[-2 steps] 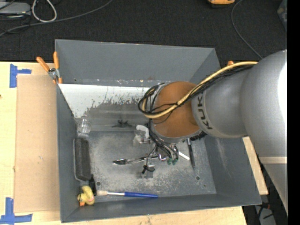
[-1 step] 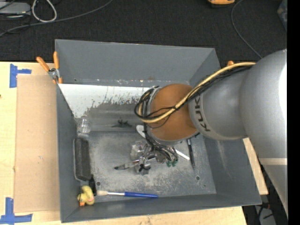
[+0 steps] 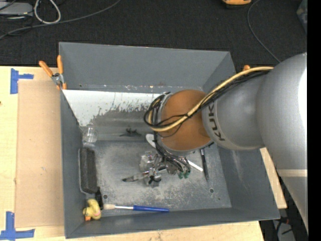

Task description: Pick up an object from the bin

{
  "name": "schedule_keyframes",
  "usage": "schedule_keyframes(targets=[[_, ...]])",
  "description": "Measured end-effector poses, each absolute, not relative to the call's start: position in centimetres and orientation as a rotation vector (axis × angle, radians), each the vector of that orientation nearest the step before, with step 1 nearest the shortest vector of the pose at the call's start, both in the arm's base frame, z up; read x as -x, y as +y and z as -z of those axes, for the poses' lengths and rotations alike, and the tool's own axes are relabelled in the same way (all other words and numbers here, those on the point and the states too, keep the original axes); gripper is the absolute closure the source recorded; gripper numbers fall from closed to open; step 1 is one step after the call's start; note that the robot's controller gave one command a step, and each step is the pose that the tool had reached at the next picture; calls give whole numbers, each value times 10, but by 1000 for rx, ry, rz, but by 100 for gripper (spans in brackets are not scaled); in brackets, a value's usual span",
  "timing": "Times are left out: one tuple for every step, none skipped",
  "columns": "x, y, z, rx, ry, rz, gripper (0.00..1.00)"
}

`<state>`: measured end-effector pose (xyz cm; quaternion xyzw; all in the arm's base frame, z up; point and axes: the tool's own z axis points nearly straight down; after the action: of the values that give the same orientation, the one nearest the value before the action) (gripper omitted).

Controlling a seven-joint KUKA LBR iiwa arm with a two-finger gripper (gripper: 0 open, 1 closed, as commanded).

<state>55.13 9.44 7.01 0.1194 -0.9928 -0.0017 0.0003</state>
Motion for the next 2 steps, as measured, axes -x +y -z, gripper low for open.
schedule_keyframes(targets=[[-550,94,-79,-373,-3115,5,100],[-550,95,-103,-371,-3116,6,100]])
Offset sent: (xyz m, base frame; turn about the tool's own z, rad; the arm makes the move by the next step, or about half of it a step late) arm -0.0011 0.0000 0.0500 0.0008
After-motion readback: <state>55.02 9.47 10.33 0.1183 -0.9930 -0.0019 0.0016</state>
